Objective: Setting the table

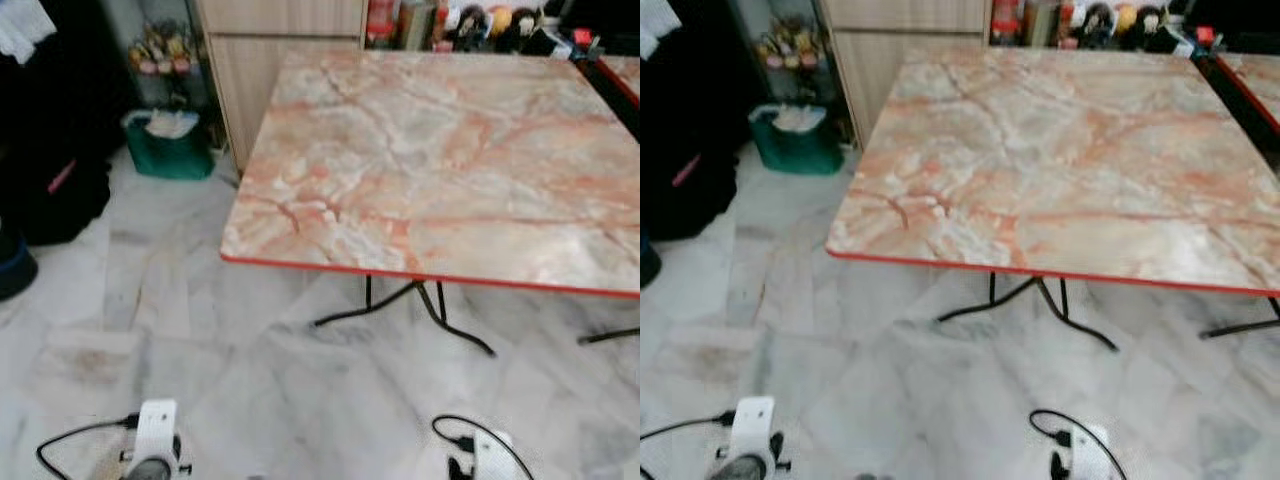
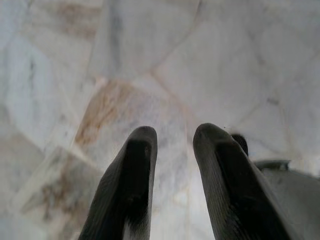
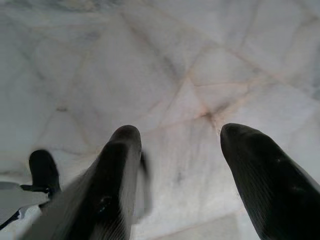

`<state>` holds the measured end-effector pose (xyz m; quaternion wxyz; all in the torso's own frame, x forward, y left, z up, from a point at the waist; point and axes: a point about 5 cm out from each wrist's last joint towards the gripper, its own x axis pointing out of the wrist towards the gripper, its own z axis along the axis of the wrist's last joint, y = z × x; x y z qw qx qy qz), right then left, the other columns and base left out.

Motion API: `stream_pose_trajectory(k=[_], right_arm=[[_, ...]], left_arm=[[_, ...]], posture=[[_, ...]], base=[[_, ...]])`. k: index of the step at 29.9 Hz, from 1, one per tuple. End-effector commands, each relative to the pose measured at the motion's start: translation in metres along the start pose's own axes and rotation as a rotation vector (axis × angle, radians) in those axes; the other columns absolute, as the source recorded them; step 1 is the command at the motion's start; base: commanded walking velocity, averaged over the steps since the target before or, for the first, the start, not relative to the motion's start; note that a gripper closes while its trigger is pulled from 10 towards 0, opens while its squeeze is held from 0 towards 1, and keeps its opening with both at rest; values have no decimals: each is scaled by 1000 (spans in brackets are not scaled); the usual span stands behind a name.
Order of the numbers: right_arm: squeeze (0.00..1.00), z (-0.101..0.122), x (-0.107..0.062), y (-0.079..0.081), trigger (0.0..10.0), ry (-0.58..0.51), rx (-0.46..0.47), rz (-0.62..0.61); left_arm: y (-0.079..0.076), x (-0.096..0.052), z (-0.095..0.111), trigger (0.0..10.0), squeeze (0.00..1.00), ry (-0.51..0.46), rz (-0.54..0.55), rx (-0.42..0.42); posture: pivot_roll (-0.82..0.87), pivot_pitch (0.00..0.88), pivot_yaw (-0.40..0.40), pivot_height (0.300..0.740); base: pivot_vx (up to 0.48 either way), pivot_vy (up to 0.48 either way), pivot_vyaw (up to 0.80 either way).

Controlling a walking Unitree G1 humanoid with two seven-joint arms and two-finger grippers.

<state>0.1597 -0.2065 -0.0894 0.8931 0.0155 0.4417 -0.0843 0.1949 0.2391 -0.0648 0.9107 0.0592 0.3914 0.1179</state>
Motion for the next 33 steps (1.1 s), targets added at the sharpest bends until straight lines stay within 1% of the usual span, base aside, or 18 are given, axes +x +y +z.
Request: stream_pose_trajectory(k=[1,3,4,6,8,9,10,16,22,30,33], right_arm=[[0,-6,-2,-8,10000,19,-10,-29],[0,-6,-2,-9,10000,14,-26,-35],[0,-6,-2,-10,10000,16,-52,-47],[0,-6,-2,-10,10000,14,-50,-51],[0,-7,-2,-10,10000,18,-27,-49],[0,-8,-3,-10,10000,22,-2,-53],[0,-8,-3,-10,10000,20,2,-52],[0,-9,-3,-10,10000,17,-5,-51],[0,-10,-3,-9,10000,18,-9,-49],[0,-11,-4,-9,10000,23,-12,-49],[0,-10,-3,-9,10000,21,-7,-51]], left_arm=[[-3,-1,-4,10000,0,22,-14,3],[-3,-1,-6,10000,0,28,-19,17],[-3,-1,-7,10000,0,30,-19,21],[-2,-2,-8,10000,0,33,-16,27],[-2,-2,-9,10000,0,34,-17,27],[-3,-2,-9,10000,0,34,-20,29],[-3,-2,-9,10000,0,34,-24,33],[-3,-3,-11,10000,0,36,-29,48],[-3,-3,-11,10000,0,40,-36,64],[-3,-2,-10,10000,0,40,-40,71],[-3,-2,-8,10000,0,38,-40,71]], posture=[[14,150,10,740],[14,147,9,740],[11,146,8,740],[8,146,8,740],[5,144,7,740],[4,143,10,740],[1,139,9,740],[0,127,9,740],[-2,116,14,740],[-3,114,14,740],[0,128,14,740]], base=[[0,0,0],[0,0,0],[0,0,800],[0,-244,800],[0,-257,697],[0,-259,0],[0,-274,0],[0,-317,0],[0,-424,0],[0,-430,0],[0,-430,0]])
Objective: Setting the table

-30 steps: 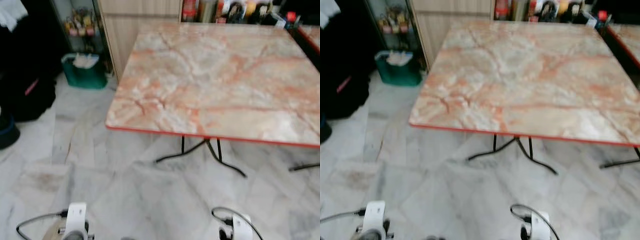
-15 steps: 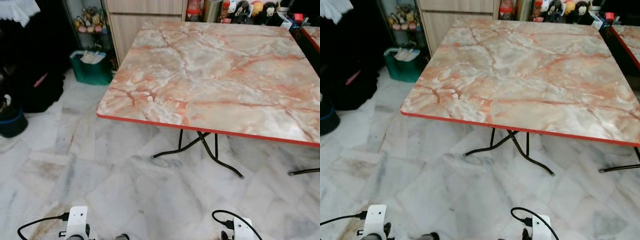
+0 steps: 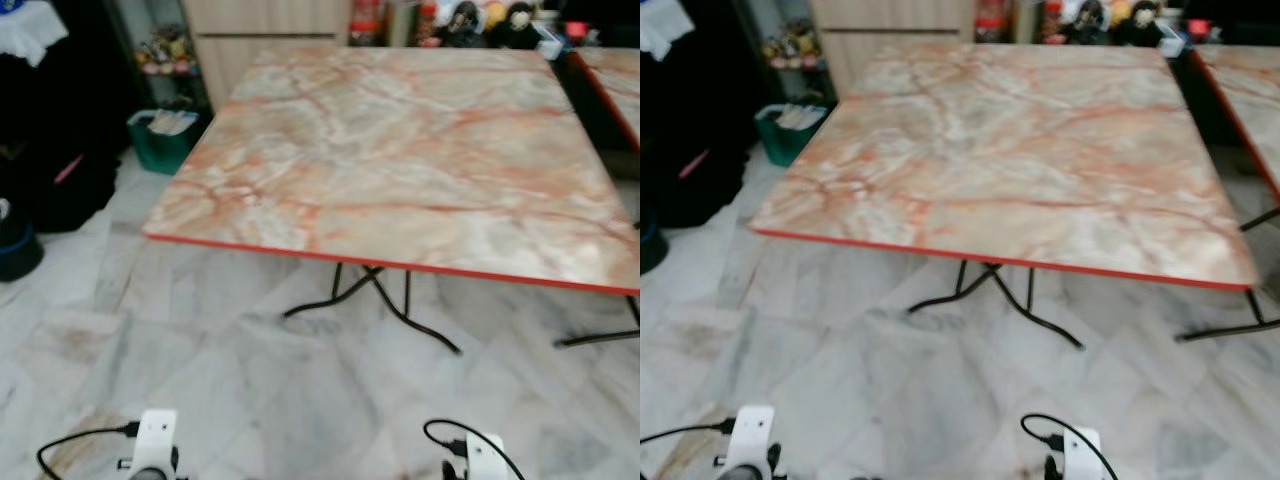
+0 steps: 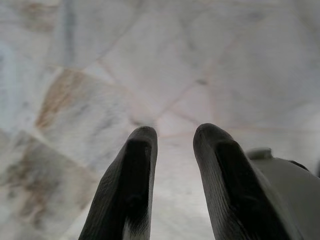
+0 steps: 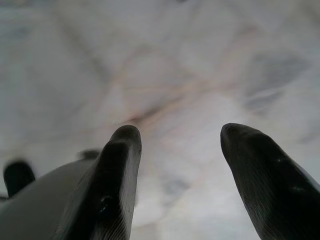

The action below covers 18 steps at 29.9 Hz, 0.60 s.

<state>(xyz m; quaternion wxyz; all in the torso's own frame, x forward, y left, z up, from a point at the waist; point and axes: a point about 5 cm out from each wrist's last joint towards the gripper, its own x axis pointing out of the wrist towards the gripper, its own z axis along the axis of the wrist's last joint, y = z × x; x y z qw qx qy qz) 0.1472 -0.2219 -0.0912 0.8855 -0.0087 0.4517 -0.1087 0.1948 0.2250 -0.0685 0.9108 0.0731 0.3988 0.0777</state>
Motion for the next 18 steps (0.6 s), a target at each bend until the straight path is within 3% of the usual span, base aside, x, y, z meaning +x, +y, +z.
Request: stream_pose_trajectory(k=[1,18], right_arm=[[0,0,0,8,10000,-1,25,16],[0,1,0,3,10000,0,16,24]], left_arm=[[11,-1,-6,10000,0,32,23,9],[-2,-4,-16,10000,0,65,-8,-4]], posture=[[1,136,13,740],[-37,161,-4,740]], base=[[0,-428,0],[0,-423,0]])
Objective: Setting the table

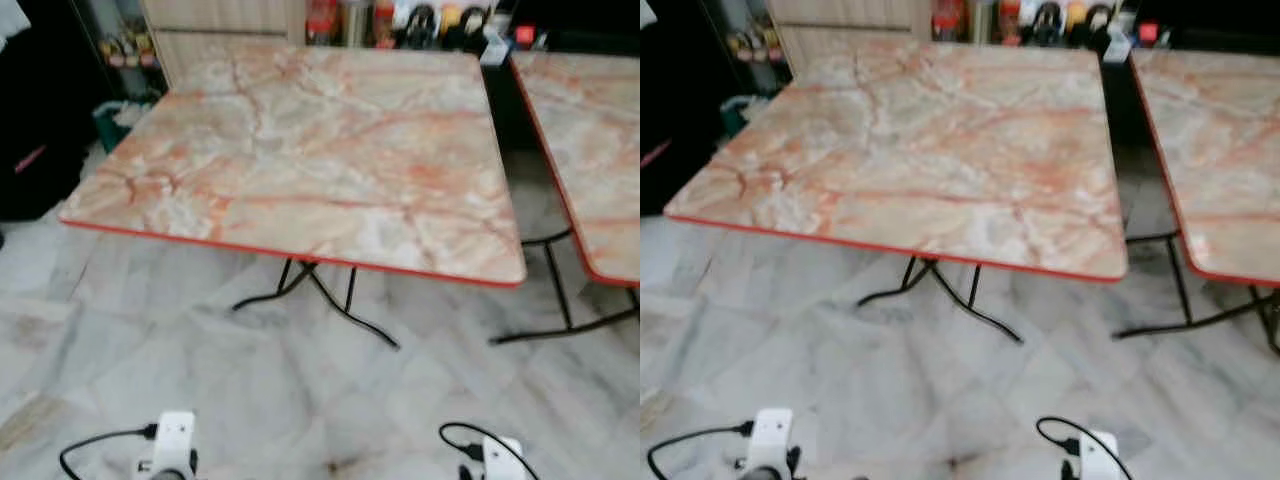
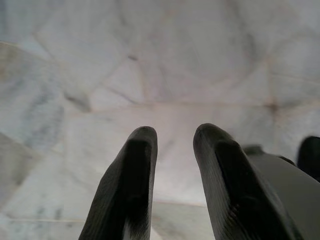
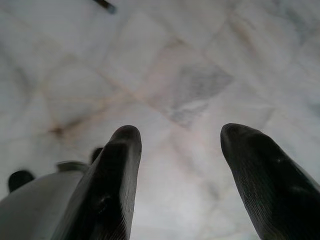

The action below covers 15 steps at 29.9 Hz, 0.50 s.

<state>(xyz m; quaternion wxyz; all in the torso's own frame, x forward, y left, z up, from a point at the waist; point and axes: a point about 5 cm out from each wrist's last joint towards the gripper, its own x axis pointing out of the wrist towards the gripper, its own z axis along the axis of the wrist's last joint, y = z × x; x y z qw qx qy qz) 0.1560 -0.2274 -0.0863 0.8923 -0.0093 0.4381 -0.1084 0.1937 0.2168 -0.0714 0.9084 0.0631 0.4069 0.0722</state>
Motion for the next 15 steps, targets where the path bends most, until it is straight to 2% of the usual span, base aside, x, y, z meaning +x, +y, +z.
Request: stream_pose_trajectory(k=[1,15], right_arm=[[0,-9,-2,7,10000,30,14,24],[0,-9,-2,8,10000,30,24,21]], left_arm=[[6,-3,-14,10000,0,49,9,10],[9,0,-4,10000,0,31,6,16]], posture=[[-37,160,-4,740],[-45,147,6,740]], base=[[0,-420,0],[0,-417,0]])
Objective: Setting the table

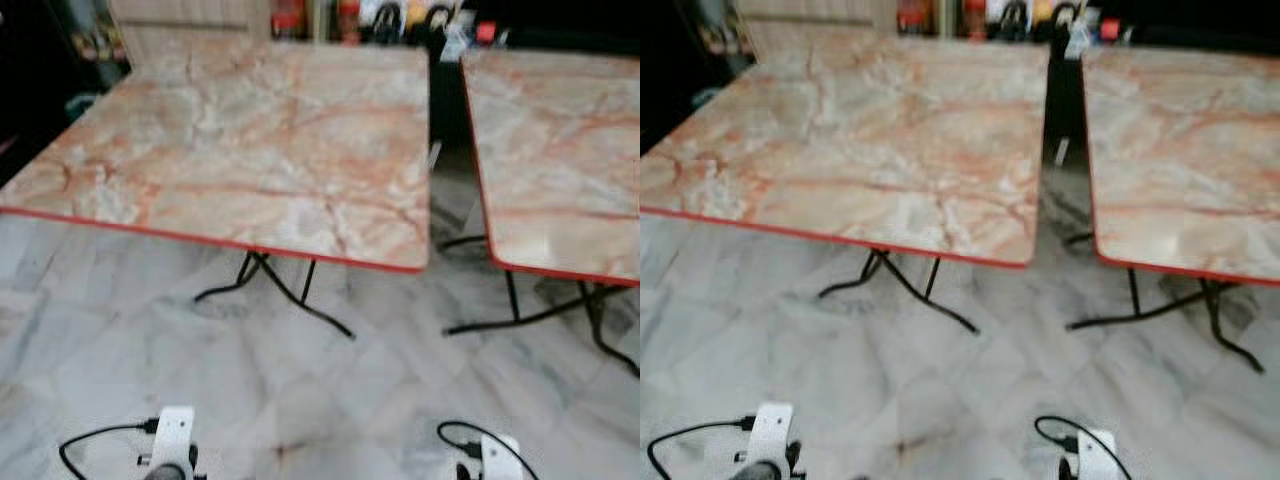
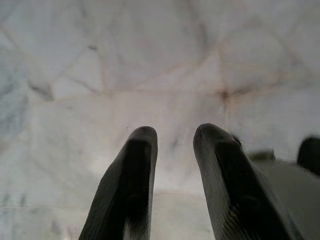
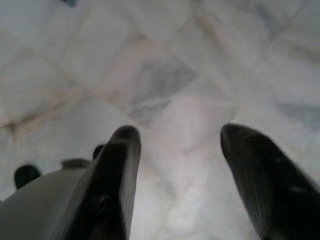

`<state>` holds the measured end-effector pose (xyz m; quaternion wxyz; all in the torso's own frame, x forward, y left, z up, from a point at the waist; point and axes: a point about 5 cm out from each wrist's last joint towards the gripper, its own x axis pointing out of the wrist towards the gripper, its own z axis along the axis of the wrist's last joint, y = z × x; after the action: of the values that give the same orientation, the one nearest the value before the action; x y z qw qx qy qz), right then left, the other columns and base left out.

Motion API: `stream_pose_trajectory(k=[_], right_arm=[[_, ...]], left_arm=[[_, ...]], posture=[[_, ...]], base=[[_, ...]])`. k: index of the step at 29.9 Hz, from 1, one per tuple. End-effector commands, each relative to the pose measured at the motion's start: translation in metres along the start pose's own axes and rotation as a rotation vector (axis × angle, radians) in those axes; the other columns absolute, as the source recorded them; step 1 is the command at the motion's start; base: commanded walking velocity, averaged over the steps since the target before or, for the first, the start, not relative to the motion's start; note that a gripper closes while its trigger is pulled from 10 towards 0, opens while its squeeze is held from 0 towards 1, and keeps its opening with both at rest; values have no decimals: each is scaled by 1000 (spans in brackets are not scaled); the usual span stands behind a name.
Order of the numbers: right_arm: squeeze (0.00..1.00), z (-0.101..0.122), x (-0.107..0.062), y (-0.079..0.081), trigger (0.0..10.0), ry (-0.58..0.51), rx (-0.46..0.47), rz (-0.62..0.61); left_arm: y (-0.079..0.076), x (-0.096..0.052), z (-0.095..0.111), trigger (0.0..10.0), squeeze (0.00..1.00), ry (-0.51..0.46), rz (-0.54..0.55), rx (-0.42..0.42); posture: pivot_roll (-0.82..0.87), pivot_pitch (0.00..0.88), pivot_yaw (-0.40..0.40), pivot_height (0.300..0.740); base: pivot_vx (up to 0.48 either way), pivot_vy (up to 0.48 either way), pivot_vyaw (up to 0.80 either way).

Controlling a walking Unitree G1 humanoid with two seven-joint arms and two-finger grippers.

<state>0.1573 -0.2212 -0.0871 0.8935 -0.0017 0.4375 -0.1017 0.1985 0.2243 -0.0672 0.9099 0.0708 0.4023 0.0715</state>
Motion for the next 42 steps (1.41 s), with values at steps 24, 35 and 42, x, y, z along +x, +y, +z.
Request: stream_pose_trajectory(k=[24,35,42], right_arm=[[0,-9,-2,1,10000,36,7,4],[0,-10,-2,2,10000,41,-3,24],[0,-12,-3,2,10000,46,0,25]], left_arm=[[0,-3,-15,10000,0,50,6,-12],[0,-4,-18,10000,0,76,-6,10],[0,-5,-20,10000,0,74,7,-17]], posture=[[-42,170,-3,740],[-42,196,-3,740],[-35,178,-1,740]], base=[[0,-413,0],[0,-215,0],[0,0,0]])
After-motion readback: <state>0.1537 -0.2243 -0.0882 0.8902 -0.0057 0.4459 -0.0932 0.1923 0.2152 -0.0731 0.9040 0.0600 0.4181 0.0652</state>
